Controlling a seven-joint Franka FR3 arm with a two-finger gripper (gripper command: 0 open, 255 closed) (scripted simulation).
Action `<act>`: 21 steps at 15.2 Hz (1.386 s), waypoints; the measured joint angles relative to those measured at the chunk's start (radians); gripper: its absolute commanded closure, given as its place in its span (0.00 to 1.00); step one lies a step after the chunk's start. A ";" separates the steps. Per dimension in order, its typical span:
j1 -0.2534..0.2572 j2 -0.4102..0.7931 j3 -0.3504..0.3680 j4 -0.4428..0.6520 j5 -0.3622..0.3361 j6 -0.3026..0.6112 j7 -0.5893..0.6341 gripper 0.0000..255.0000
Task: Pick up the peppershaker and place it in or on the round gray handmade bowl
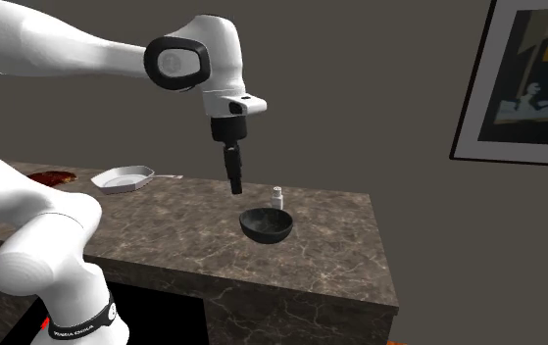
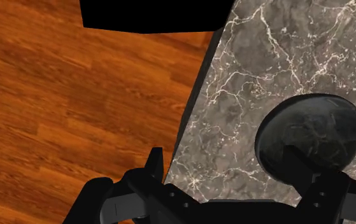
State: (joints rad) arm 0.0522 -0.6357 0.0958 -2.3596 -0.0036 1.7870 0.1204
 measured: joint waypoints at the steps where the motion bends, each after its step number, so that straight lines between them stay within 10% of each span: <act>1: 0.005 0.023 0.015 0.006 0.010 0.012 0.021 0.00; 21: 0.102 0.641 0.286 0.312 0.032 0.238 0.457 0.00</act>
State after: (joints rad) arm 0.1543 0.0050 0.3818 -2.0476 0.0285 2.0252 0.5778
